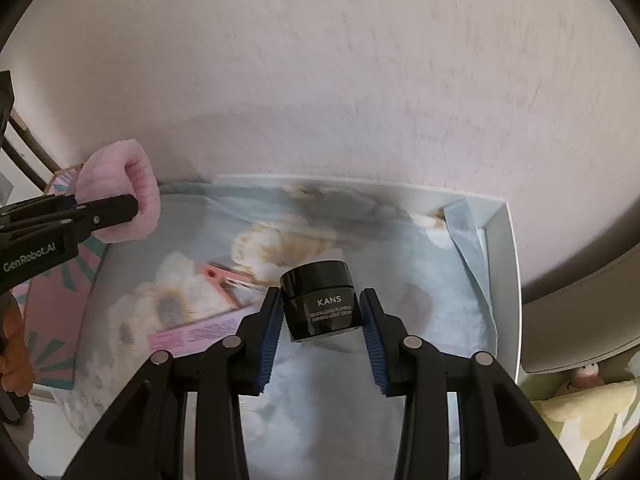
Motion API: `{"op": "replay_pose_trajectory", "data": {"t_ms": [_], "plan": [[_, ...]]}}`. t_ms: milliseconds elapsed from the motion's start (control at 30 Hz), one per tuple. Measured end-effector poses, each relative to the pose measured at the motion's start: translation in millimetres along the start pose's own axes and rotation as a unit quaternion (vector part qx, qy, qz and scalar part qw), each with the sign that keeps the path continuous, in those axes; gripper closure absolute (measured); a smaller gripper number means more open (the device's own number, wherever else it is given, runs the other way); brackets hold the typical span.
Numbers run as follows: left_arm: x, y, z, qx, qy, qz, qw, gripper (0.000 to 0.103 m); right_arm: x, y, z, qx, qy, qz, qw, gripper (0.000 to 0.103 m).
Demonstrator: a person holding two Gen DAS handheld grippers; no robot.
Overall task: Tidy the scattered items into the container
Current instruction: 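Lift the pink scrunchie and black jar with both grippers toward the cardboard box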
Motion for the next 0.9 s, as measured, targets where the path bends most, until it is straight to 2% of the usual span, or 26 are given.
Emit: {"op": "replay_pose_trajectory", "data": {"t_ms": [100,233,267,367,500,700,900], "plan": [[-43.9,-27.5,1.8,-0.003,0.017,0.001,0.9998,0.077,-26.7,4.1,0.5,-0.012,0.015,-0.006,1.000,0.067],[-78.1,-49.5,0.2,-0.014,0.043,-0.004,0.9990,0.077,-42.3,-25.2,-18.3,-0.038,0.035,-0.019,0.998,0.067],[-88.1,-59.1,1.8,-0.018,0.050,-0.006,0.9986,0.077,-30.1,-45.6,-23.6,-0.048,0.041,-0.023,0.998,0.067],[-125.0,-101.3,12.1,-0.030,0.063,-0.021,0.9973,0.077,-40.7,-79.7,-34.0,-0.071,0.053,-0.039,0.995,0.067],[-154.0,-149.9,34.1,-0.048,0.073,-0.057,0.9945,0.077,-51.4,-128.5,-44.1,-0.101,0.066,-0.065,0.991,0.067],[-177.1,-217.0,82.0,-0.075,0.057,-0.104,0.9901,0.077,-52.7,-214.5,-52.0,-0.145,0.066,-0.121,0.980,0.067],[-158.1,-251.9,140.3,-0.118,0.008,-0.089,0.9890,0.077,-30.1,-291.7,-37.7,-0.194,0.037,-0.149,0.969,0.067]]}}
Point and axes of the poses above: each gripper's, at about its wrist camera, not at the fingertips, and x roughly the way its jaws point, y to its right, z to its underside, the point moved 7 cm from there along x, roughly the way its jaws point, and after that the axes turned 4 degrees about x, right-handed, at the moved point
